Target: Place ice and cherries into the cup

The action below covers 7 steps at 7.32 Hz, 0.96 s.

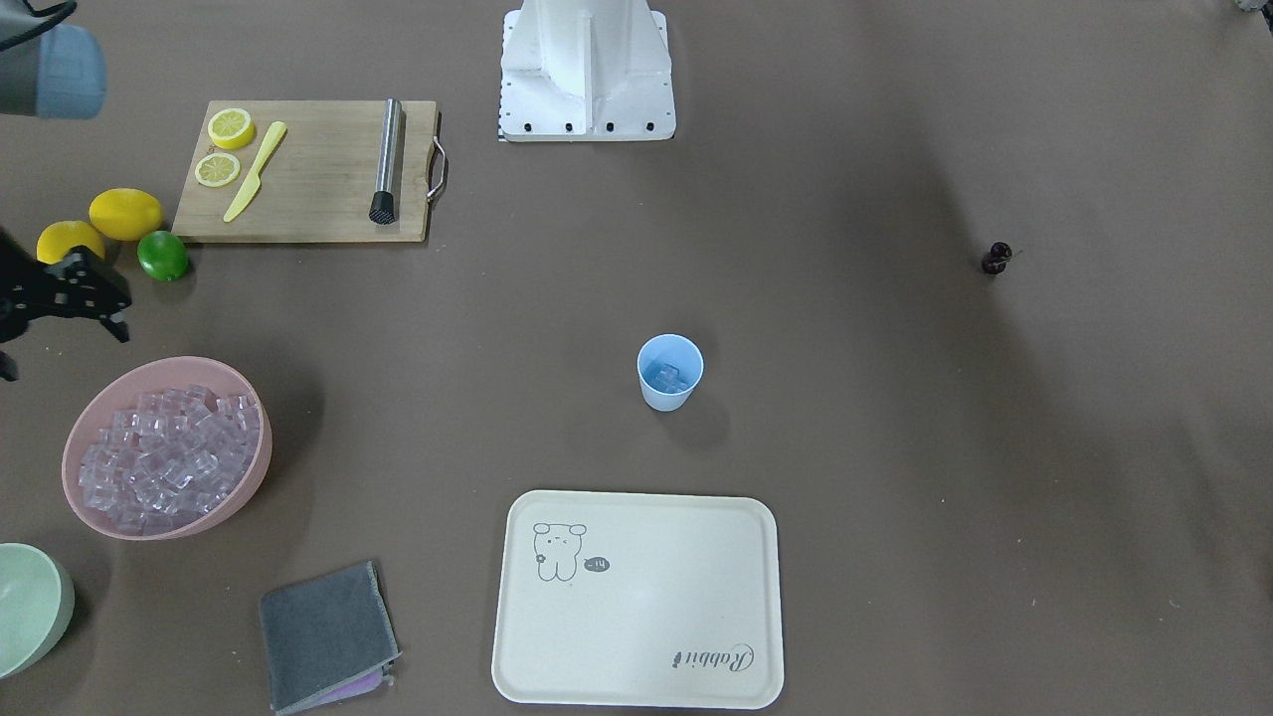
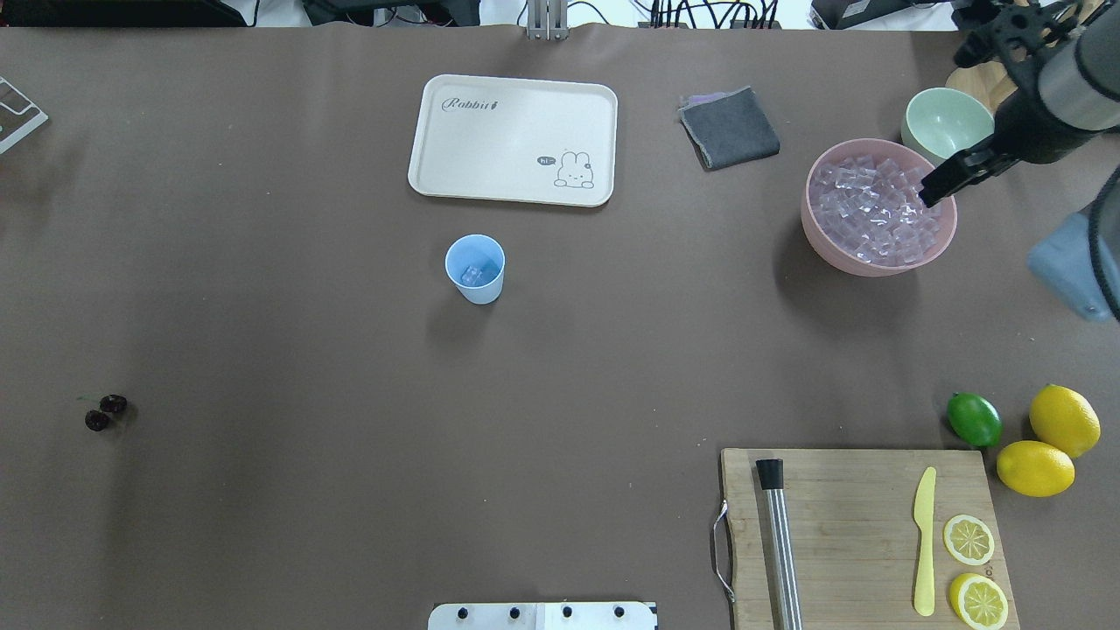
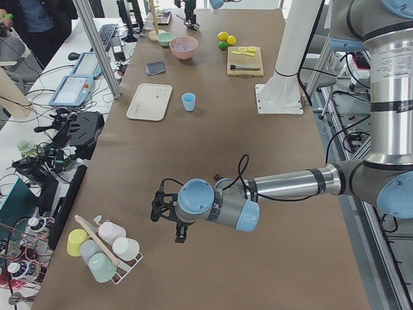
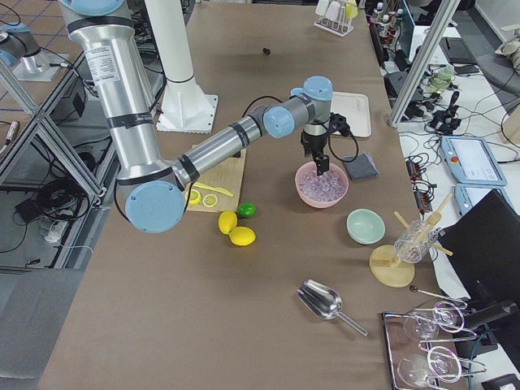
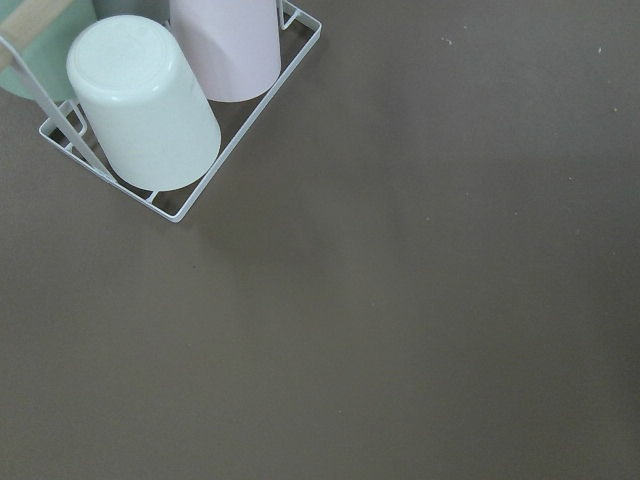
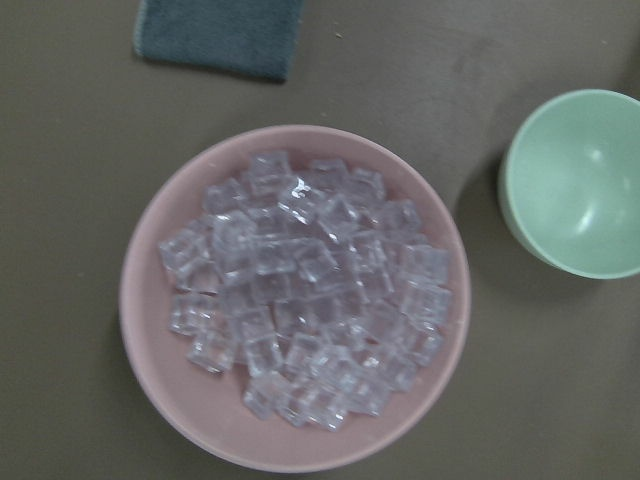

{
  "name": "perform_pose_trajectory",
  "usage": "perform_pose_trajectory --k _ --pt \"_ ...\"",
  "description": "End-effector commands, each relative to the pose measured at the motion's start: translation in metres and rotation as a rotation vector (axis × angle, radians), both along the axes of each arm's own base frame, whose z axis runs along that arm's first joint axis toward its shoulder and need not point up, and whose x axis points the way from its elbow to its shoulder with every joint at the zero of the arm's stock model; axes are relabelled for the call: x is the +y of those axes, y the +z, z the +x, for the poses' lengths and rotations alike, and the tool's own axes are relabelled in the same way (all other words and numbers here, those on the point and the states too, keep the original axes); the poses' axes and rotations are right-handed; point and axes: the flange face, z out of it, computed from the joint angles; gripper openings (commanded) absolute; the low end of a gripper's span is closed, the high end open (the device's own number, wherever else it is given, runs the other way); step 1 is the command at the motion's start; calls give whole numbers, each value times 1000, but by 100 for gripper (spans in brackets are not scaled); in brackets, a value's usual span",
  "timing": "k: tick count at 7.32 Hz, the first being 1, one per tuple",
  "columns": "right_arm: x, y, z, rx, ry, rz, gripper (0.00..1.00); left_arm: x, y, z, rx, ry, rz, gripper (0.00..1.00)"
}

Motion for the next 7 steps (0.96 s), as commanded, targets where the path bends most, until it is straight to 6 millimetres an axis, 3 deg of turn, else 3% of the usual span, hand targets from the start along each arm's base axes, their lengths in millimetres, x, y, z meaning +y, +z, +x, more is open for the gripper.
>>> perform_pose_trajectory --k 1,2,3,4,5,7 --pt "32 90 116 11 -38 7 98 13 16 -1 -27 -13 -36 98" --pt "46 121 147 13 -16 -25 99 12 19 1 -29 -7 -38 98" --pt "73 159 168 27 -50 -43 99 5 17 0 -31 -7 -35 98" --pt "94 170 189 -25 -22 -64 99 -5 10 -1 -55 -9 -15 98" --pt "101 200 189 -39 -36 -106 99 -3 23 -4 -118 -19 -19 98" --pt "104 208 206 -26 -5 -116 99 -5 21 -1 -123 -19 -6 98"
